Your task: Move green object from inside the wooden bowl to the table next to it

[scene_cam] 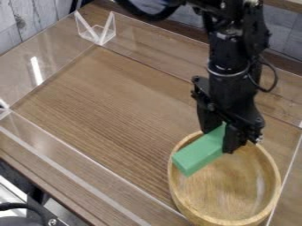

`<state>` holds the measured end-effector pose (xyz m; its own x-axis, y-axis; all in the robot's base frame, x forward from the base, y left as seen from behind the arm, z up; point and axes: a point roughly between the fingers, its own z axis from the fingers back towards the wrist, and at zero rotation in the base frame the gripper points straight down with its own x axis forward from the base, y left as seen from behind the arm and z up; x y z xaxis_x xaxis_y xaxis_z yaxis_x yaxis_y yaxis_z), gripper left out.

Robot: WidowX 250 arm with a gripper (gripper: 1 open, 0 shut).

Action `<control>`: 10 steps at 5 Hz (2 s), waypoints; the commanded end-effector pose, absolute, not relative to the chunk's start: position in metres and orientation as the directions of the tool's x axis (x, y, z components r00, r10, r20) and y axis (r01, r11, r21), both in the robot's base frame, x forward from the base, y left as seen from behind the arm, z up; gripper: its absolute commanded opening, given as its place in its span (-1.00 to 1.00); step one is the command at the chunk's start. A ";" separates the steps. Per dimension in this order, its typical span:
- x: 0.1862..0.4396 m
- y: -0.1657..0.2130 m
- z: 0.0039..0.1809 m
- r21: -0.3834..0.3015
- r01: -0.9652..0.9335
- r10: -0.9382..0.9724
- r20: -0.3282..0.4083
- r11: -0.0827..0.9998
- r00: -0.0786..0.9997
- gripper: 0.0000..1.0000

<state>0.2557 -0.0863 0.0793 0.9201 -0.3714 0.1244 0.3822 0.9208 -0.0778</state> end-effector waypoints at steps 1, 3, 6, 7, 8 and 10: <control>0.263 -0.086 0.101 -0.070 0.353 -0.336 0.180 0.933 0.925 -1.00; 0.268 -0.091 0.099 -0.074 0.372 -0.355 0.179 0.925 0.918 -1.00; 0.279 -0.099 0.096 -0.079 0.337 -0.320 0.175 0.938 0.931 -1.00; 0.274 -0.097 0.095 -0.081 0.318 -0.301 0.174 0.945 0.938 -1.00; 0.286 -0.092 0.115 -0.061 0.362 -0.344 0.194 0.930 0.918 -1.00; 0.315 -0.050 0.145 -0.005 0.242 -0.233 0.253 0.970 0.939 -1.00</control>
